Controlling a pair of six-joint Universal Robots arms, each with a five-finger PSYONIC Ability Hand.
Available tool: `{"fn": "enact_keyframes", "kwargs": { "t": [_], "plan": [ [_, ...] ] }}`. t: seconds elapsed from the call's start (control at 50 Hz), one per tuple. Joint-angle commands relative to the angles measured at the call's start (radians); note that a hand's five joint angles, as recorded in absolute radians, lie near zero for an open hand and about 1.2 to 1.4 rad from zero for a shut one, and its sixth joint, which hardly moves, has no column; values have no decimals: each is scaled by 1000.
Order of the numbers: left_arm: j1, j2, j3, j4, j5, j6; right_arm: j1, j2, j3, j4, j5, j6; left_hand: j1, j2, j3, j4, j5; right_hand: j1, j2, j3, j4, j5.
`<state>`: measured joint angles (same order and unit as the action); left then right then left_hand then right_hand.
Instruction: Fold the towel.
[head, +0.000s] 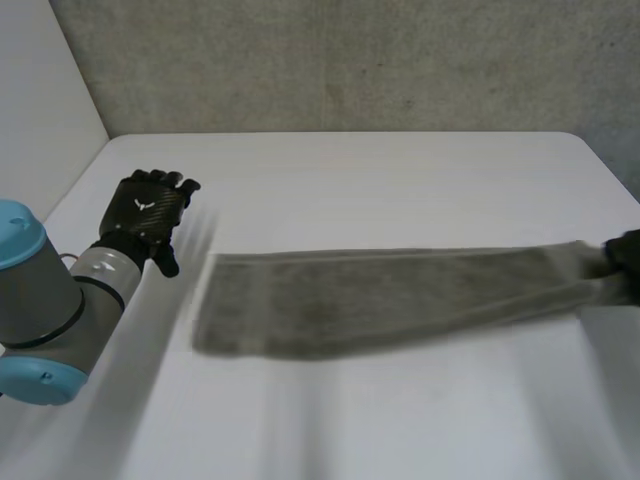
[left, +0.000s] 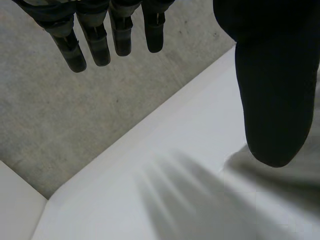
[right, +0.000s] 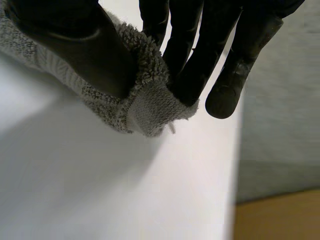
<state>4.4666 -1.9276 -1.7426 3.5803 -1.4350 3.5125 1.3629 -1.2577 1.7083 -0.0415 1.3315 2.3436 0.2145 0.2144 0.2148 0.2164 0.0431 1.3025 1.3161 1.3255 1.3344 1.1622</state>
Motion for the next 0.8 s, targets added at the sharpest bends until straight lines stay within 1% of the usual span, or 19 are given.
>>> {"fn": "enact_keyframes", "kwargs": {
  "t": [0.02,0.04,0.08,0.1,0.16,0.18,0.2,0.22,0.26,0.28,0.32,0.36,0.48,0.6,0.64,0.66,0.68,0.76,0.8],
  "plan": [
    [-4,35,-6,0,-1,-1,23,-100,-105,40,14,-103,14,14,13,12,11,94,80,71,62,60],
    [-4,35,-6,0,-1,-1,24,-100,-105,40,14,-102,14,14,13,12,11,94,80,71,62,60],
    [-6,35,-6,0,-1,-1,163,-124,-171,40,15,-61,14,14,13,12,11,94,80,71,62,60],
    [-7,36,-6,0,-1,-1,163,-124,-171,40,15,-61,14,14,13,12,11,94,80,71,62,60],
    [-10,35,-6,0,-1,-1,299,-120,-222,34,14,-27,14,14,13,12,11,94,80,71,62,60],
    [-12,35,-8,0,-1,-1,300,-120,-222,34,14,-27,14,14,13,12,11,94,80,71,62,60],
    [-12,35,-8,0,-1,-1,429,-94,-255,26,9,-24,14,14,13,12,11,94,80,71,62,60],
    [-12,35,-8,0,-1,-1,430,-94,-256,26,9,-24,14,14,13,12,11,94,80,71,62,60],
    [-12,33,-8,0,-1,-1,661,5,-324,0,15,-27,14,14,13,12,11,94,80,71,62,60],
    [-13,33,-8,0,-1,-1,662,6,-325,0,15,-27,14,14,13,12,11,94,80,71,62,60],
    [-13,33,-8,0,-1,-1,833,117,-370,-20,15,-42,14,14,13,12,11,94,80,71,62,60],
    [-13,33,-8,0,-1,-1,882,170,-381,-23,15,-58,14,14,13,12,11,94,80,71,62,60],
    [-13,30,-9,0,-1,-1,1014,335,-397,-52,17,-130,14,14,13,12,11,94,80,71,62,60],
    [-15,27,-11,0,-1,-1,1050,359,-375,-130,17,-142,11,11,10,9,8,39,25,16,7,5],
    [-18,27,-6,0,-1,-1,1042,347,-351,-161,20,-135,8,8,7,6,5,-1010,-1023,-1033,-1042,-1044],
    [-29,27,0,0,-1,-1,1042,346,-351,-161,20,-135,5,5,5,3,2,-1015,-1028,-1038,-1047,-1049],
    [-29,27,0,0,-1,-1,1038,328,-334,-164,23,-127,5,5,5,3,2,-1128,-1142,-1151,-1160,-1162],
    [-90,29,20,2,-1,-1,1013,228,-288,-158,29,-110,-13,-13,-13,-15,-16,-1128,-1142,-1151,-1160,-1162],
    [-113,30,28,2,-2,-3,945,108,-196,-167,14,-42,-13,-13,-13,-15,-16,-1128,-1142,-1151,-1160,-1162]
  ]
}}
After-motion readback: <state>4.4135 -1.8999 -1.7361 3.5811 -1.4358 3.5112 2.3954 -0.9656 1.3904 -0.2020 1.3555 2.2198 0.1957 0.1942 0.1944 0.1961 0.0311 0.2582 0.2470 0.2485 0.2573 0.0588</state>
